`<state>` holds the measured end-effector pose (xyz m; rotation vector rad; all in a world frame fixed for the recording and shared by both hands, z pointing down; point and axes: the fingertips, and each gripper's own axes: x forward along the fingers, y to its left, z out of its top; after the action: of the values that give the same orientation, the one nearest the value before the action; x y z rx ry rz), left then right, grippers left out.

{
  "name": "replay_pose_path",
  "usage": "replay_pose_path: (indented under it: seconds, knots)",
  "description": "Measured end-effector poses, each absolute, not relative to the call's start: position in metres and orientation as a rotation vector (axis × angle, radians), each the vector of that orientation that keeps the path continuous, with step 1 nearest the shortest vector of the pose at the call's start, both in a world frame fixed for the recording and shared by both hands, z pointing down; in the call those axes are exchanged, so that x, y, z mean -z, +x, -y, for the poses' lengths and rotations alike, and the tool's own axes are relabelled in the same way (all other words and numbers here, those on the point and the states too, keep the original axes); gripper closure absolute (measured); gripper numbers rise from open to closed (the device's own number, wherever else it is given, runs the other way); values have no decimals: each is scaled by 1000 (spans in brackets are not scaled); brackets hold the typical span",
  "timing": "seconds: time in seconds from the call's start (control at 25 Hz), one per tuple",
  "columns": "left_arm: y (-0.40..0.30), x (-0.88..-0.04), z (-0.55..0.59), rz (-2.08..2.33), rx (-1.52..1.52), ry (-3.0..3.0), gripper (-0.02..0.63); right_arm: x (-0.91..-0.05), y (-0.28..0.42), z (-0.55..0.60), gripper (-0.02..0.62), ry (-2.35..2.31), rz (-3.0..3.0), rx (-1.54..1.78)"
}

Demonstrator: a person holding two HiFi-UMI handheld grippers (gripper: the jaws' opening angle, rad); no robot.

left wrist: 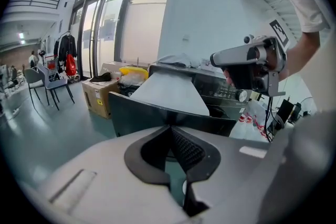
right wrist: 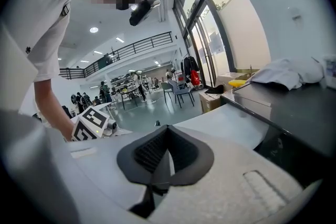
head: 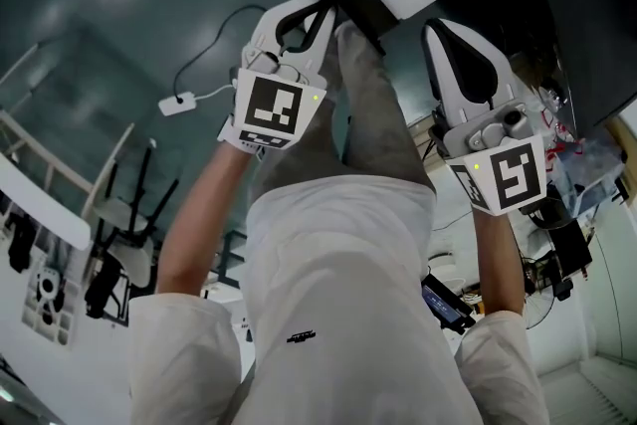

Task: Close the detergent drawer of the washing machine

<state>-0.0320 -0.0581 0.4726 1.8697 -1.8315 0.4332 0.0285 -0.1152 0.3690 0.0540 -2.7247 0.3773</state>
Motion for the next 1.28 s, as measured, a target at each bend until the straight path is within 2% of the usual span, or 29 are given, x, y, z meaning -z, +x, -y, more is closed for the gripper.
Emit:
replay_pose_path:
  seconds: [0.84,1.28]
  knots:
    - [-32,-467,60,1842,-459,1905,589,-379,47,126,592,66,2713,-474]
    - [-33,-464,104,1858,-441,1942,588,-372,53,133,592,96,2724,-473]
